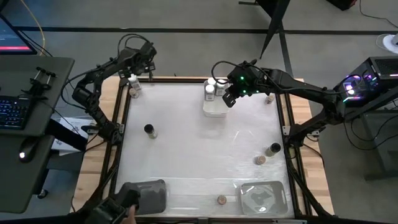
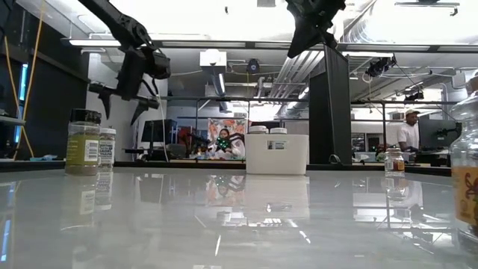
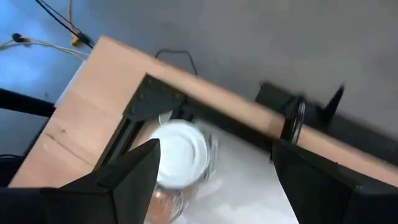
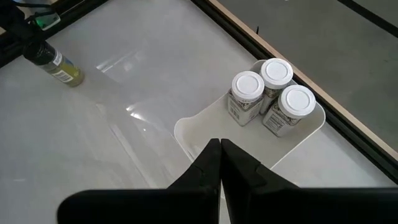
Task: Sort spices by type
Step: Put the white seasoning bottle into the white bin
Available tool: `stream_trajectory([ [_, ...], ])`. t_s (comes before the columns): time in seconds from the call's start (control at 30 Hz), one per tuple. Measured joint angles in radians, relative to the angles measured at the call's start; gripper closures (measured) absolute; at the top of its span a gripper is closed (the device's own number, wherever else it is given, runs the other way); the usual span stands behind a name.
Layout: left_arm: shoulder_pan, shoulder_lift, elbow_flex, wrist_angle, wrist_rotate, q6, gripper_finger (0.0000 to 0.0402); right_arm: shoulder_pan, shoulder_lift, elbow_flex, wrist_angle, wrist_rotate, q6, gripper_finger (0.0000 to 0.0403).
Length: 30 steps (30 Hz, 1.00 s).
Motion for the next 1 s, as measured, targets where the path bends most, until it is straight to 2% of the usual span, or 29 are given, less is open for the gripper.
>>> stream_trajectory([
  [0.4,-0.025,0.006,0.000,-0.065,-0.091,-0.093,0.0103,0.000,0.000,0.000,0.003,-0.001,-0.011,0.0402],
  [0.7,-0.044,-0.026,0.001,0.110,-0.119,0.046,0.0112,-0.009,0.000,0.000,0.011,-0.002,0.032,0.0402],
  [0.83,-0.047,-0.026,0.001,0.111,-0.162,0.046,0.0165,-0.035,0.000,0.000,0.011,0.003,0.037,0.0402],
  [0.9,-0.059,-0.026,0.001,0.074,-0.196,0.042,0.0217,-0.056,0.000,0.000,0.014,0.004,0.030,0.0402],
  [1.0,-0.095,-0.031,0.001,-0.011,-0.252,-0.044,0.0317,-0.106,0.000,0.000,0.028,-0.014,-0.020,0.0402],
])
